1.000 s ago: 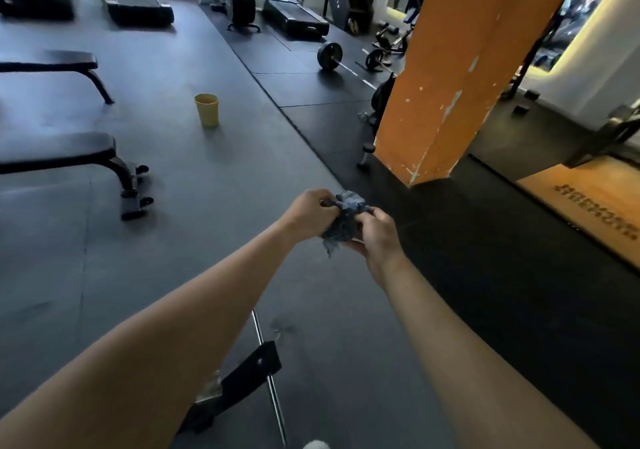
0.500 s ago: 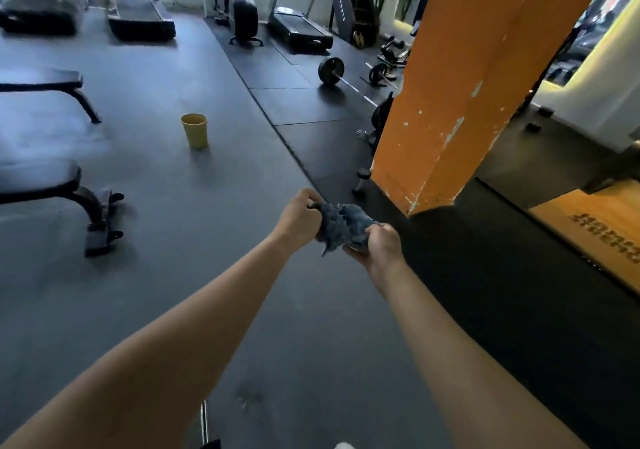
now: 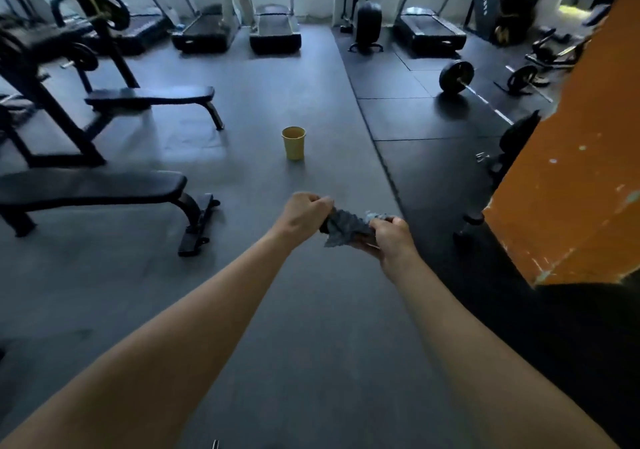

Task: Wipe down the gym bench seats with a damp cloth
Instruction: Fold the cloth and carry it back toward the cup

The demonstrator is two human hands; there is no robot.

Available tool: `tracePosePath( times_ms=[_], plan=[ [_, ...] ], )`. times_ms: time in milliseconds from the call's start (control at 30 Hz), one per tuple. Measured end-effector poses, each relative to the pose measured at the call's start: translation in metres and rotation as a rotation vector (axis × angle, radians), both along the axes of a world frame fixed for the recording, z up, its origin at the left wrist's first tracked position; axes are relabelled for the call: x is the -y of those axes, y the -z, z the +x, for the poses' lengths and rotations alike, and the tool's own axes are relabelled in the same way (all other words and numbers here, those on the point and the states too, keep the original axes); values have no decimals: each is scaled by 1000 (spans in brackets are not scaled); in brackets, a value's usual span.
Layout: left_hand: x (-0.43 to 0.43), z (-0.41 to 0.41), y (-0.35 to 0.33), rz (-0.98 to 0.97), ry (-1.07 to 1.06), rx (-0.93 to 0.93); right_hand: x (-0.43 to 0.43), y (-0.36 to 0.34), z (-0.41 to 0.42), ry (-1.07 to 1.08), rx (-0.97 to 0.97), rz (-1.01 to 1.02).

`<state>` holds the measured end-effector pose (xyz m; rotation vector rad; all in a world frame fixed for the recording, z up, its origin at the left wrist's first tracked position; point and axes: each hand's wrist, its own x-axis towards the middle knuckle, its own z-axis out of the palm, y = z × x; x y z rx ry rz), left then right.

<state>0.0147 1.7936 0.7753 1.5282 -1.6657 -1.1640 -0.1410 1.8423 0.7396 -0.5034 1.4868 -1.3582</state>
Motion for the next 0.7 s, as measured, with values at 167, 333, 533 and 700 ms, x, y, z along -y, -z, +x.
tracePosePath(
  times_ms=[167,333,533,700],
  plan=[
    [103,12,2,15,-53,80,125,2,-1,-199,-127,17],
    [219,20,32,122,0,136,255,8,-13,-271,-365,-34],
    [389,-7,52,194,124,201,418,-2,-29,-309,-453,-25],
    [528,-37,34,117,62,160,545,-28,-40,-364,-464,-107]
  ],
)
